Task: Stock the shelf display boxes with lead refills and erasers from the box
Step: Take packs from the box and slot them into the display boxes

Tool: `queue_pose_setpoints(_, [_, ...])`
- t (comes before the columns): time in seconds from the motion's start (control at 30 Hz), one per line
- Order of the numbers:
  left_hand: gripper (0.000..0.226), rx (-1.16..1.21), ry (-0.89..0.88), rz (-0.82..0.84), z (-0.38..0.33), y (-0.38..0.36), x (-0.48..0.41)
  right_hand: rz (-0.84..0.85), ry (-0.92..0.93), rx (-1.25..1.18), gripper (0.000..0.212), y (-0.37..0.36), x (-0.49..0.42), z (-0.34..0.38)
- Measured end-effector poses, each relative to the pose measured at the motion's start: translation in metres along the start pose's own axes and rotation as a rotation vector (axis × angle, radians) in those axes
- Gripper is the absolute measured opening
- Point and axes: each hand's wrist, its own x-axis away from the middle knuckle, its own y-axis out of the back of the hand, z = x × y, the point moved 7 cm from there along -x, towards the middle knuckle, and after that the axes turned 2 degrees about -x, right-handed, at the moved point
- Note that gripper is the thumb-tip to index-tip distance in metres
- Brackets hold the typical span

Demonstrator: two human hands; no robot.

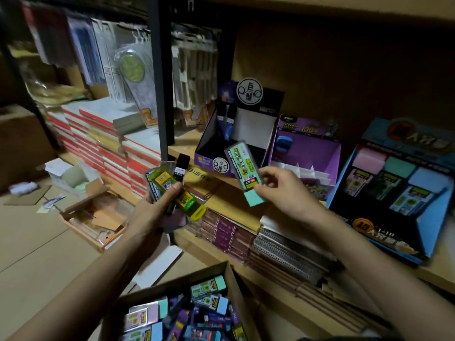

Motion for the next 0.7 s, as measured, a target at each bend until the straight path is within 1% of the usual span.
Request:
queue_pose_setpoints(0.07, [0.031, -0.022, -0.026, 0.01, -0.002, -0.006, -0.005, -0.077, 0.072, 0.189, 0.027, 0.016, -0.008, 0.008])
queue_pose_setpoints(0.13, [0.03, -0.045, -0.038, 0.026, -0.001, -0.014, -0.009, -0.16, 0.121, 0.229, 0.031, 0.03, -0.013, 0.015])
queue_pose_setpoints(0.2, [0.035, -0.075, -0.03, 0.053, 0.0, -0.023, -0.01, -0.236, 0.145, 0.161, 0.028, 0.042, -0.013, 0.017])
queue_pose_setpoints(0.3, [0.046, -0.101, -0.022, 0.093, 0.003, -0.034, -0.009, -0.336, 0.13, -0.033, 0.023, 0.054, -0.009, 0.01])
queue_pose_setpoints(0.37, [0.05, -0.101, -0.022, 0.088, 0.007, -0.041, -0.01, -0.386, 0.098, -0.165, 0.022, 0.057, -0.003, -0.001])
queue_pose_setpoints(0.47, [0.039, -0.099, 0.0, 0.099, 0.012, -0.056, -0.011, -0.441, 0.047, -0.29, 0.022, 0.07, 0.007, -0.019])
queue_pose_setpoints(0.57, [0.033, -0.076, -0.007, 0.13, 0.012, -0.079, -0.012, -0.55, 0.038, -0.265, 0.018, 0.107, 0.022, -0.032])
queue_pose_setpoints(0.7, [0.03, -0.059, -0.015, 0.208, 0.011, -0.112, -0.006, -0.67, 0.06, -0.115, 0.023, 0.17, 0.053, -0.042])
